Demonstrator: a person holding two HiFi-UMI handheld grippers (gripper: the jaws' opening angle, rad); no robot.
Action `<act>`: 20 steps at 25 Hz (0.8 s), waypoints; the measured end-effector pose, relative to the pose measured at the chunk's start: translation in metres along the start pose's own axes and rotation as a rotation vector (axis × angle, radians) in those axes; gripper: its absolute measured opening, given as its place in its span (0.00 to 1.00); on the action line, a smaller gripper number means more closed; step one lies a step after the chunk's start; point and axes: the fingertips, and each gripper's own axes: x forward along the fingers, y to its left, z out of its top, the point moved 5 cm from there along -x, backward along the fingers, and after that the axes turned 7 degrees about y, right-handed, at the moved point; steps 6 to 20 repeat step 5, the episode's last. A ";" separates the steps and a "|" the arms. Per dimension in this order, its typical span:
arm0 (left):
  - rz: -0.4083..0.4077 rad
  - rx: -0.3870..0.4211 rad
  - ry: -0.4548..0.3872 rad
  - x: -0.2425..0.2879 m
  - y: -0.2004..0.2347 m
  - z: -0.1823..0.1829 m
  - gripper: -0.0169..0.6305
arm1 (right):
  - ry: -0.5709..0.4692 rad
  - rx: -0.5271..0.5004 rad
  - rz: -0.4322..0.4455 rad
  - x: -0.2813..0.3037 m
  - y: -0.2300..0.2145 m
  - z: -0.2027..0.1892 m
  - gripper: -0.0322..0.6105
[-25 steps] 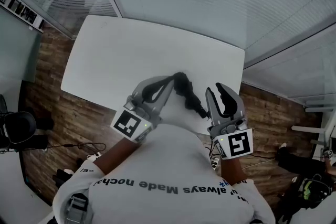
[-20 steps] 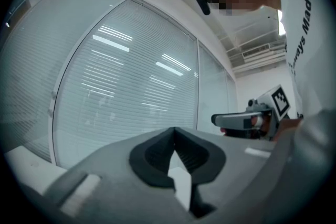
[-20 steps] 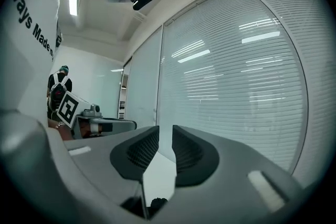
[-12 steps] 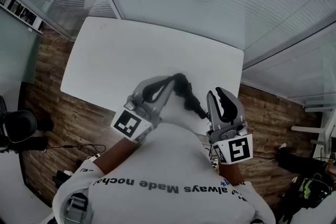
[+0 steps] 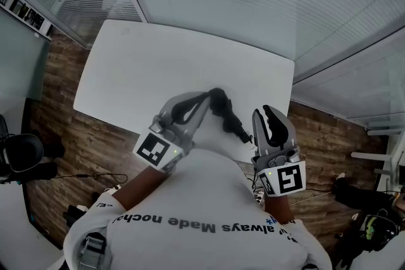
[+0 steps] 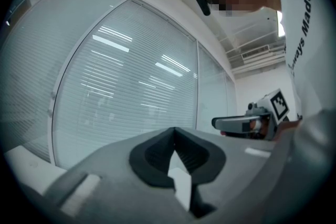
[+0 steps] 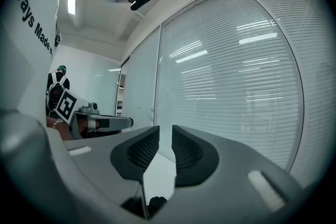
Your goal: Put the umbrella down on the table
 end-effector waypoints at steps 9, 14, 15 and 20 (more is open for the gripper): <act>0.002 -0.001 -0.002 0.000 0.005 0.001 0.03 | 0.001 0.004 -0.010 0.003 -0.002 0.001 0.17; 0.002 -0.001 -0.002 0.000 0.005 0.001 0.03 | 0.001 0.004 -0.010 0.003 -0.002 0.001 0.17; 0.002 -0.001 -0.002 0.000 0.005 0.001 0.03 | 0.001 0.004 -0.010 0.003 -0.002 0.001 0.17; 0.002 -0.001 -0.002 0.000 0.005 0.001 0.03 | 0.001 0.004 -0.010 0.003 -0.002 0.001 0.17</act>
